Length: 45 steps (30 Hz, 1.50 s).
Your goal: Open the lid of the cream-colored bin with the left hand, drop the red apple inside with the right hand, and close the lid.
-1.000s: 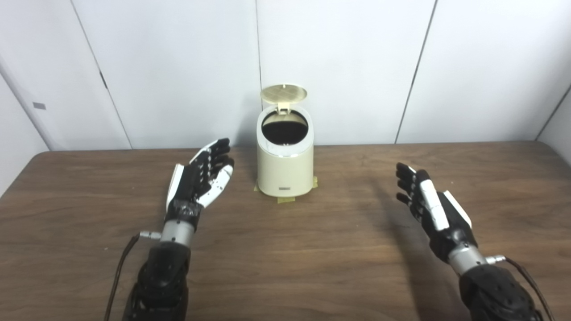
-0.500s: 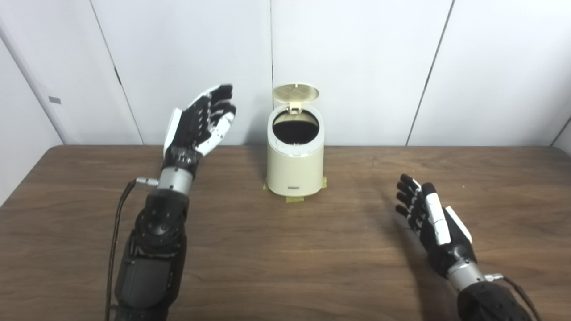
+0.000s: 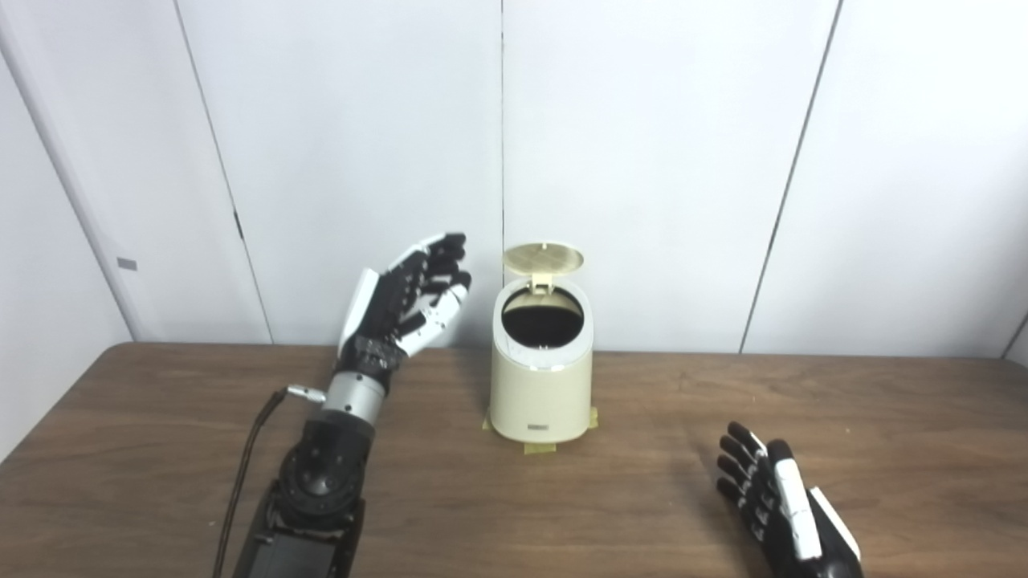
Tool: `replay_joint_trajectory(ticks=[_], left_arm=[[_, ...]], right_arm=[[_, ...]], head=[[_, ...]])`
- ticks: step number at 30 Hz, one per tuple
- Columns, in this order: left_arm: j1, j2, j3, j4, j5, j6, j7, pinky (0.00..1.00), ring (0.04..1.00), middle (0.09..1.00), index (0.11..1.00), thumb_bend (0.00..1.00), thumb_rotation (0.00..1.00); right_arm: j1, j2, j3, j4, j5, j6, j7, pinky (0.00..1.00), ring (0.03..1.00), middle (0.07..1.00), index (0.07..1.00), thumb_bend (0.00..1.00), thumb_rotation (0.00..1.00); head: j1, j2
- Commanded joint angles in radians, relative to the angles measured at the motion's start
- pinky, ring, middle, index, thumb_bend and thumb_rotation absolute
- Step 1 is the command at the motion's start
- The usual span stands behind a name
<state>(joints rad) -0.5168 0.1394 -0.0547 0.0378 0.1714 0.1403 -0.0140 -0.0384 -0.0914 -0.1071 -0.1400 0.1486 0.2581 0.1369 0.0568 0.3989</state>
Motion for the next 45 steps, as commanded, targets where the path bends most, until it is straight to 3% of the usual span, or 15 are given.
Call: replay_joint_trajectory(ticks=[1,9,17,29,45], left_arm=[[-0.067,0.014,-0.008,-0.012,0.015,-0.034,-0.011,0.82,0.841,0.853,0.863,0.35,0.46],[-0.117,0.041,-0.057,-0.021,0.056,0.052,-0.075,0.91,0.928,0.922,0.906,0.38,0.62],[-0.168,0.050,-0.087,-0.019,0.089,0.098,-0.121,0.99,0.998,0.997,0.991,0.42,0.76],[-0.231,0.060,-0.106,0.048,0.125,0.077,-0.128,1.00,1.000,1.000,1.000,0.42,0.75],[-0.296,0.062,-0.158,0.089,0.207,0.075,-0.144,1.00,1.000,1.000,1.000,0.43,0.72]], right_arm=[[-0.020,-0.005,-0.001,-0.012,0.013,-0.029,-0.002,0.92,0.954,0.948,0.941,0.54,1.00],[-0.016,-0.008,0.004,-0.007,0.006,-0.039,-0.004,0.93,0.953,0.943,0.944,0.55,1.00],[-0.007,-0.011,0.026,0.005,-0.028,-0.060,-0.011,0.87,0.910,0.916,0.914,0.54,1.00],[0.001,-0.011,0.037,0.028,-0.038,-0.096,-0.021,0.78,0.829,0.830,0.851,0.49,1.00],[0.010,-0.001,0.040,0.028,-0.028,-0.106,-0.027,0.77,0.820,0.824,0.842,0.49,0.98]], head=[[0.000,0.000],[0.002,-0.005],[0.006,0.000],[0.004,0.001],[0.002,0.003]])
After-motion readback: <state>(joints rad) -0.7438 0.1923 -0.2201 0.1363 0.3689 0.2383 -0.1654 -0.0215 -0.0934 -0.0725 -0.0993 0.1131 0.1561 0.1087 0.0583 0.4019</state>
